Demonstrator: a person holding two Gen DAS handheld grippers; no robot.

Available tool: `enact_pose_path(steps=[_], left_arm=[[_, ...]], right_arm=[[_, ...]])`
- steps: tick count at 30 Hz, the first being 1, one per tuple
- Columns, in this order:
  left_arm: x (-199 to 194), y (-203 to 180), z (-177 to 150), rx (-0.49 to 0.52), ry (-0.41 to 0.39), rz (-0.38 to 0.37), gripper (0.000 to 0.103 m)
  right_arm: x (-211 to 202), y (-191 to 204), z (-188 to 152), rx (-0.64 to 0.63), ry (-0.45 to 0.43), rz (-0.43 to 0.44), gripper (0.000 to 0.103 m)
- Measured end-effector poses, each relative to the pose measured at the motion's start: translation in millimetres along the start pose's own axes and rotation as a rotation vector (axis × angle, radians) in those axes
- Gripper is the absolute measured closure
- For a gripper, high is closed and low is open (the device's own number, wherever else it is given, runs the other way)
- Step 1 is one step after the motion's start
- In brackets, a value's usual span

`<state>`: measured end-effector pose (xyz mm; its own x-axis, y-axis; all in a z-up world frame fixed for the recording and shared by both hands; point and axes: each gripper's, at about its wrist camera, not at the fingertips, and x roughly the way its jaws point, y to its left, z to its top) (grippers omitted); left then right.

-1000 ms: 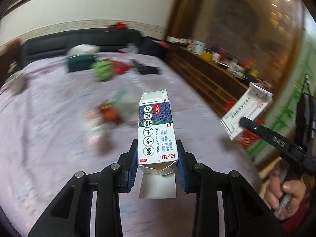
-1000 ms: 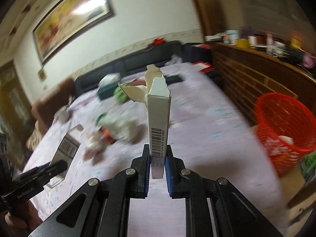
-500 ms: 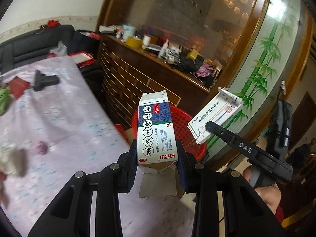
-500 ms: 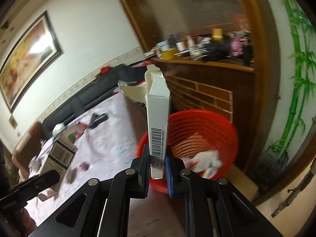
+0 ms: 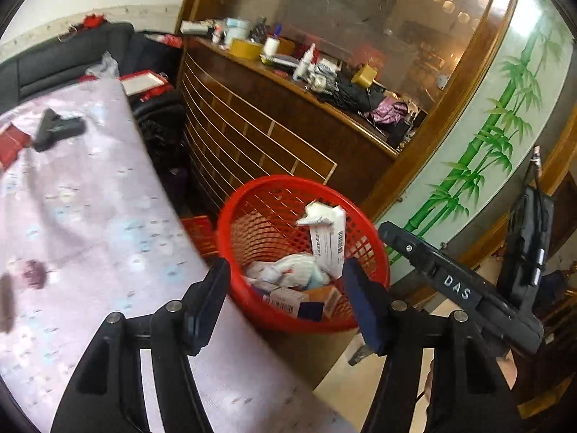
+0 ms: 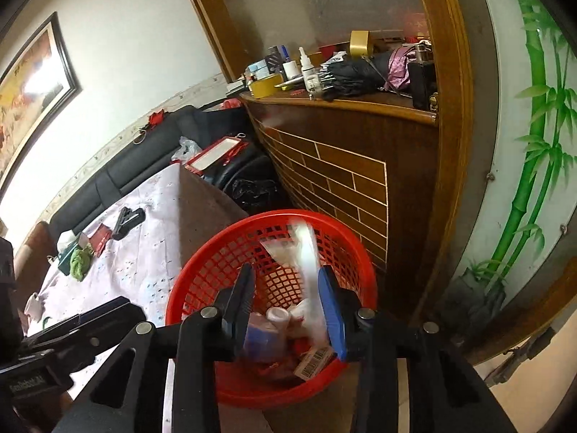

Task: Collect trash
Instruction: 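Carry both boxes to the red wastebasket and open both tools over it, then move both open tools back over the table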

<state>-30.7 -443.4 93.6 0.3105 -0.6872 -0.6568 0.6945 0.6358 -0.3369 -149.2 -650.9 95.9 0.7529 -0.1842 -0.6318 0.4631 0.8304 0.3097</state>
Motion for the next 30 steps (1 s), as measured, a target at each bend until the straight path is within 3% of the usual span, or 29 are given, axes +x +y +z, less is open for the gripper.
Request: enact_pose_path(steps=[3,7,17,23,27,30], left_arm=[[-30,11,-13,0.003,-0.026,0.038,0.038],[-67,32,-35,-0.017,-0.047,0.073,0.037],[-161,102,-104,-0.095,-0.086,0.221,0.037],[-220,178,-140,-0.246,-0.11,0.335,0.037],[-245,232,-147,-0.379,-0.121,0.4,0.037],[-247,265,-143,-0.446,-0.116,0.403,0.037]], right_arm=[[-7,3,-6,-0.006,-0.014,0.001,0.062],[-17,25,-17,-0.025,-0.015,0.07,0.062],[-32,150,-74,-0.231,0.037,0.276,0.062],[-26,217,-109,-0.313,0.094,0.345,0.062],[-23,258,-128,-0.362,0.137,0.403,0.058],[-22,287,-141,-0.434,0.167,0.444,0.056]])
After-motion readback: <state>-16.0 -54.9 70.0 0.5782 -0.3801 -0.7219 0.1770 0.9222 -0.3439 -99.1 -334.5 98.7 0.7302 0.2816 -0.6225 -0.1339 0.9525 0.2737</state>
